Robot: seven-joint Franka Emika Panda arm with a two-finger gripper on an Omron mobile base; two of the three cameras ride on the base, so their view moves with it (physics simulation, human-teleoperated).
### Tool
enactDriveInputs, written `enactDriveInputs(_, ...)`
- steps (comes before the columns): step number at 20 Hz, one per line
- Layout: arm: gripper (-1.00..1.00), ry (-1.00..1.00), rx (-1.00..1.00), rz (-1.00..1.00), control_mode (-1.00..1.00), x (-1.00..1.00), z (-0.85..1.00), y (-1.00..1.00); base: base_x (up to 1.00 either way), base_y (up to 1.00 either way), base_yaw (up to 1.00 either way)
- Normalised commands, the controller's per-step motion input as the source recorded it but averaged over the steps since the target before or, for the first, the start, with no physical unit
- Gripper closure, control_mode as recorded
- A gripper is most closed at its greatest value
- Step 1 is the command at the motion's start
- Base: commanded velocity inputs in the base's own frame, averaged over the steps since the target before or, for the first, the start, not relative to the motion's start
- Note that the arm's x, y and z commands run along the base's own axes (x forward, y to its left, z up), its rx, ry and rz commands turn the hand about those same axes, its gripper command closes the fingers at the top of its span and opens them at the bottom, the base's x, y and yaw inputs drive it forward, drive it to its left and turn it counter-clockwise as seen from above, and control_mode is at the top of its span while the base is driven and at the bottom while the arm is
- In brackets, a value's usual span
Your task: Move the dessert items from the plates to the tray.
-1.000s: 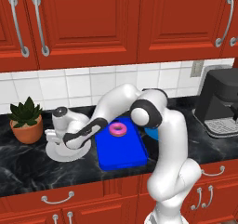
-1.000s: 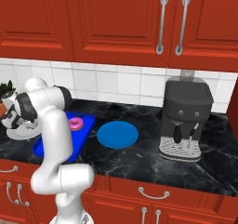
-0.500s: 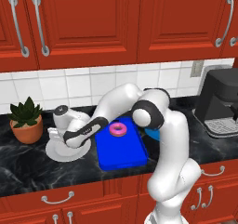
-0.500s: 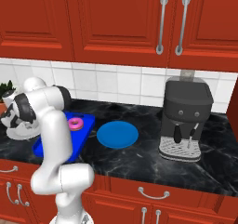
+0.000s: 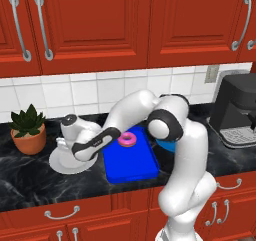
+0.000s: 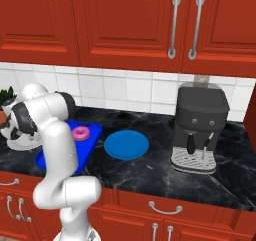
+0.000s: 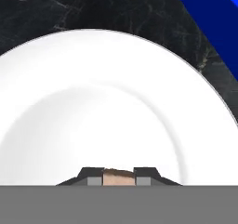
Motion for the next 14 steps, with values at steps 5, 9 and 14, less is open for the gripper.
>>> enactDriveInputs(5, 1.00, 0.00, 0.00, -0.09, -1.00, 0.00, 0.80, 0.00, 0.00, 0.00, 0.00)
enactDriveInputs(9, 1.00, 0.00, 0.00, -0.09, -1.00, -0.17, 0.74, -0.03, 0.00, 0.00, 0.00)
enactDriveInputs(14, 1.00, 0.00, 0.00, -0.05, -1.00, -0.49, 0.12, -0.42, 0.00, 0.00, 0.00)
